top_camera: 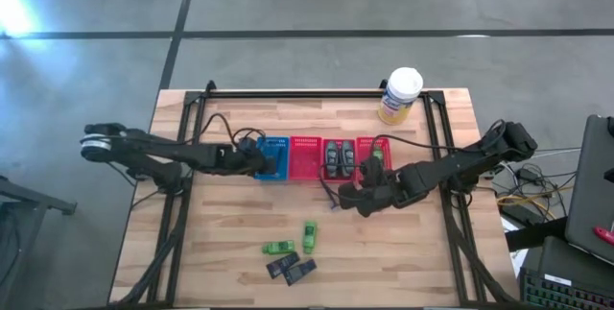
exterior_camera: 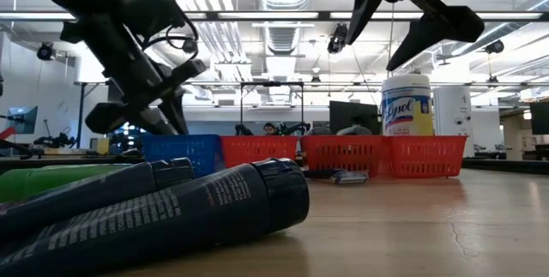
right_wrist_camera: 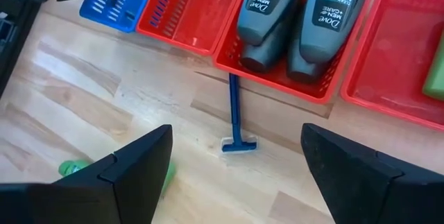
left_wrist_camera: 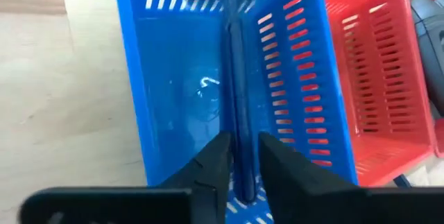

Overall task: Pick & Place Travel size toiletries
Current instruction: Put the blue razor into the blue bin

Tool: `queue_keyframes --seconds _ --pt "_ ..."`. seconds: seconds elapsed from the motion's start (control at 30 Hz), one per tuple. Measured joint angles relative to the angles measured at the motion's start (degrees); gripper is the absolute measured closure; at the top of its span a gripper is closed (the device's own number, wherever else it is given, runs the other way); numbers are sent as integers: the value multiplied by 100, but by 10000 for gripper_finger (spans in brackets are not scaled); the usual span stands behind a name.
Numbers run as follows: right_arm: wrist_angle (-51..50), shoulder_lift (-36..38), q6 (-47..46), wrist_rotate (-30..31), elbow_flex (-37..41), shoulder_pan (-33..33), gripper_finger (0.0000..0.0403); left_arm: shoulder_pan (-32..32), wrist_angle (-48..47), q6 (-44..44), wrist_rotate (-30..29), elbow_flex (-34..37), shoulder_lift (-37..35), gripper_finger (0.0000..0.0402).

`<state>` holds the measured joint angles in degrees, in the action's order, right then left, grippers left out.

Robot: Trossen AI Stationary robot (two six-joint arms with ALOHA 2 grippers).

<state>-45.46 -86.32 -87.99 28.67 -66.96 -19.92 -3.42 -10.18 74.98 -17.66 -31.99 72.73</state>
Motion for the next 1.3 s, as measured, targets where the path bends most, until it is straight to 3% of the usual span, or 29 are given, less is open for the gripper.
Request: queue_keyframes --seconds 0.3,0.63,1.07,1.3 --pt "1 0 34 -19 0 -67 71 33 -27 -492 12 -172 -159 253" --pt "468 -559 387 -512 0 -213 58 1117 6 -2696 28 -975 -901 247" --pt "743 -2099 1903 -1408 -487 621 129 2057 -147 -2560 27 -1193 -1224 248" --pt "745 -2600 1963 -1770 -712 802 177 2245 -655 -2485 -19 -1183 -1221 248"
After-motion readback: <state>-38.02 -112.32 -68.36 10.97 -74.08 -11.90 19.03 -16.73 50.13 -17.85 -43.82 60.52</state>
